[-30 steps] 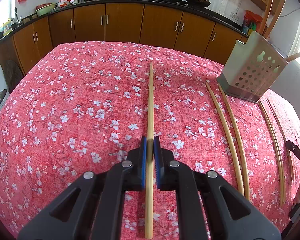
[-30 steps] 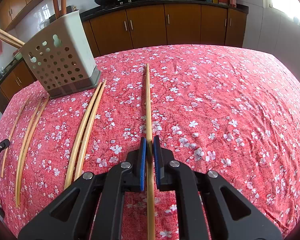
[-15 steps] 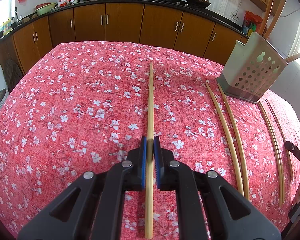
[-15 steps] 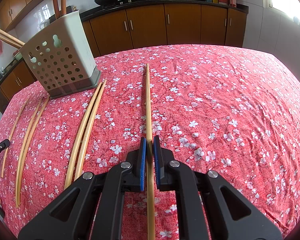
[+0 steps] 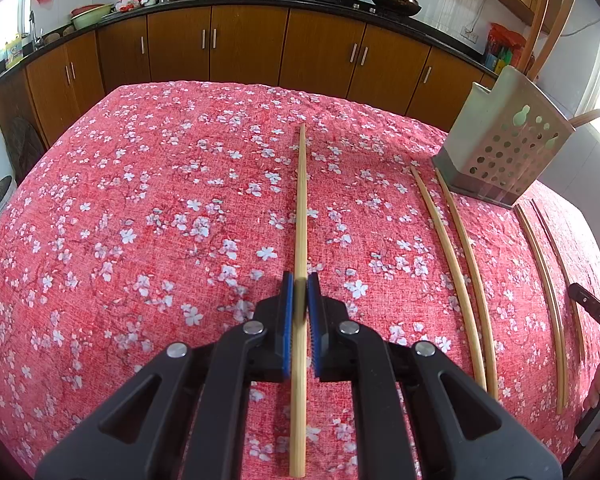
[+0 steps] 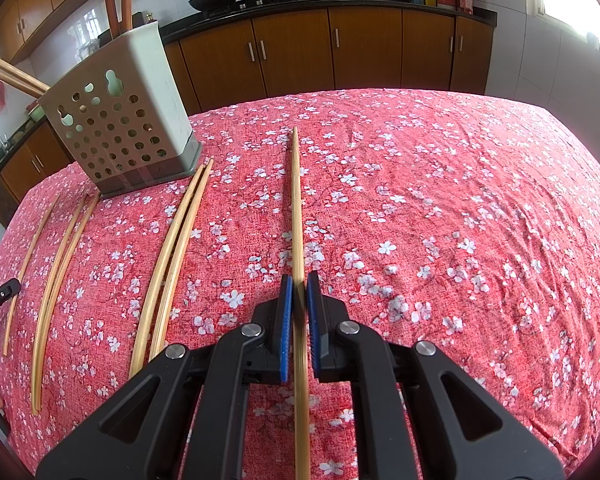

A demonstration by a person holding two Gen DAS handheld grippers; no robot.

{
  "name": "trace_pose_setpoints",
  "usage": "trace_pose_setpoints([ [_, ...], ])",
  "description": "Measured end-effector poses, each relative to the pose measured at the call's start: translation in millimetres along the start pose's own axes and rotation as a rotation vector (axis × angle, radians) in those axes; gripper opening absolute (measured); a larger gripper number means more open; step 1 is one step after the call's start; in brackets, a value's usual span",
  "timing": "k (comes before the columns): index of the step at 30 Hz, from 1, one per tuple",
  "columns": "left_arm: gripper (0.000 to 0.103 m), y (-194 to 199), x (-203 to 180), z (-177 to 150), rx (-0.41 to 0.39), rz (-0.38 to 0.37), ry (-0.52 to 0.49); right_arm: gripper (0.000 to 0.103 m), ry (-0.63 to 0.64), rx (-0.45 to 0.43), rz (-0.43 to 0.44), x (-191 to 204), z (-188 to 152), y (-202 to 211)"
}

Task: Organize utensils
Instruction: 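Hold the grasped chopsticks on the table with both tools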

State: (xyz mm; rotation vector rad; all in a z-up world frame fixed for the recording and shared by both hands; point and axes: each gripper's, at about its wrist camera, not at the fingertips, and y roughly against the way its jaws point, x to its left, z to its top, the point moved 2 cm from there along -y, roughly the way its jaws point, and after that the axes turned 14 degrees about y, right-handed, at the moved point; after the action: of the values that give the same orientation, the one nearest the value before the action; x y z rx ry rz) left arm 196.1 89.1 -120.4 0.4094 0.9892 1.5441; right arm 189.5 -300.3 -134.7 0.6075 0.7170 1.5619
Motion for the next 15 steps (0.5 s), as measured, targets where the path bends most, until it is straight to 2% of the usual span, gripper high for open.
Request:
trace_pose_setpoints([
  [15,0.010,2.6,-1.7,0.8,0.000,0.005,-0.008,0.009,-0.001,0.000,0.000,0.6,-0.5,0.3],
])
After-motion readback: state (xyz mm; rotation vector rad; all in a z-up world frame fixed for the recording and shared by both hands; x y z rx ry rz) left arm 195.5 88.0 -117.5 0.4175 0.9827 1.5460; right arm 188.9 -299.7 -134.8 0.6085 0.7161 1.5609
